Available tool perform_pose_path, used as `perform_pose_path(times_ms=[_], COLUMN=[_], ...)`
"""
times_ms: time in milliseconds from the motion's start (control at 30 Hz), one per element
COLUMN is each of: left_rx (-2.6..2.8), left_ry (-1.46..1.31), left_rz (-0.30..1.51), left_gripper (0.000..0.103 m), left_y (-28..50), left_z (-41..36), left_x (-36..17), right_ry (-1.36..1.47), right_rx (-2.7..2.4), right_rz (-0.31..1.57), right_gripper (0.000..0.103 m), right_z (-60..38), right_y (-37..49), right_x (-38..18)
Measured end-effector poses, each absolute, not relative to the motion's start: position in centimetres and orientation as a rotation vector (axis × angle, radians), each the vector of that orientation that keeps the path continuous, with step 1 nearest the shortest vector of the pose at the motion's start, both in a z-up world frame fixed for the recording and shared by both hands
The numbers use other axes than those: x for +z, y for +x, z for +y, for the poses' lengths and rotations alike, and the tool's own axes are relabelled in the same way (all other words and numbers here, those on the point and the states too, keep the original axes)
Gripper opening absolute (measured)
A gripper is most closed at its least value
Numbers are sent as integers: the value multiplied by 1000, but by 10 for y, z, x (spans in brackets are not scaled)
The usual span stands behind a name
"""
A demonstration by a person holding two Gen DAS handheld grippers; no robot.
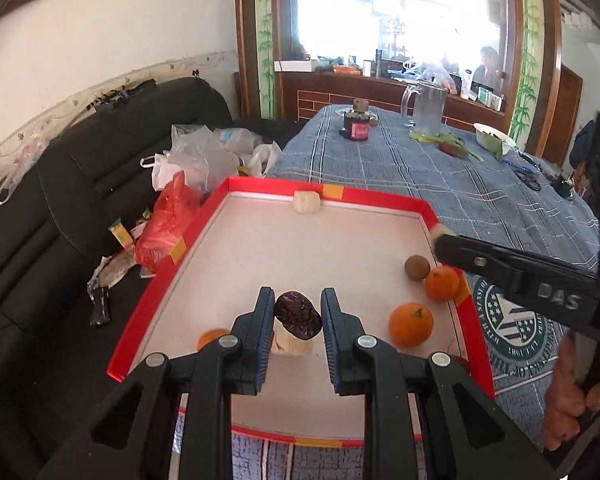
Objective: Organize fruits
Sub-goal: 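Carry the cake with the right over the tray while the left carries the date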
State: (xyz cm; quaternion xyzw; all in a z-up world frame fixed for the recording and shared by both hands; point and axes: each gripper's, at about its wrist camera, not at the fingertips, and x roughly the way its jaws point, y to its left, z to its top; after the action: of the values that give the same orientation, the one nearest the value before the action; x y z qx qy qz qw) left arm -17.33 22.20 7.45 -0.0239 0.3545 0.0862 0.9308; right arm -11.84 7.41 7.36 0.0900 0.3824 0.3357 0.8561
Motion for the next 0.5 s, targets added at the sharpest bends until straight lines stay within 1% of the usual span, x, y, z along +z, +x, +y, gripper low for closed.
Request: perform_pose_path(times_ms=[500], left_rx=[175], left_ry=[-99], left_rz=[789], left_gripper=[23], left_y=[-175], left_z=[232], left_x=[55], right_ry=[77], right_rx=[712], right_rz=[949], right_gripper=[27], right_z=[133], right_y=[-97], right_x=[51])
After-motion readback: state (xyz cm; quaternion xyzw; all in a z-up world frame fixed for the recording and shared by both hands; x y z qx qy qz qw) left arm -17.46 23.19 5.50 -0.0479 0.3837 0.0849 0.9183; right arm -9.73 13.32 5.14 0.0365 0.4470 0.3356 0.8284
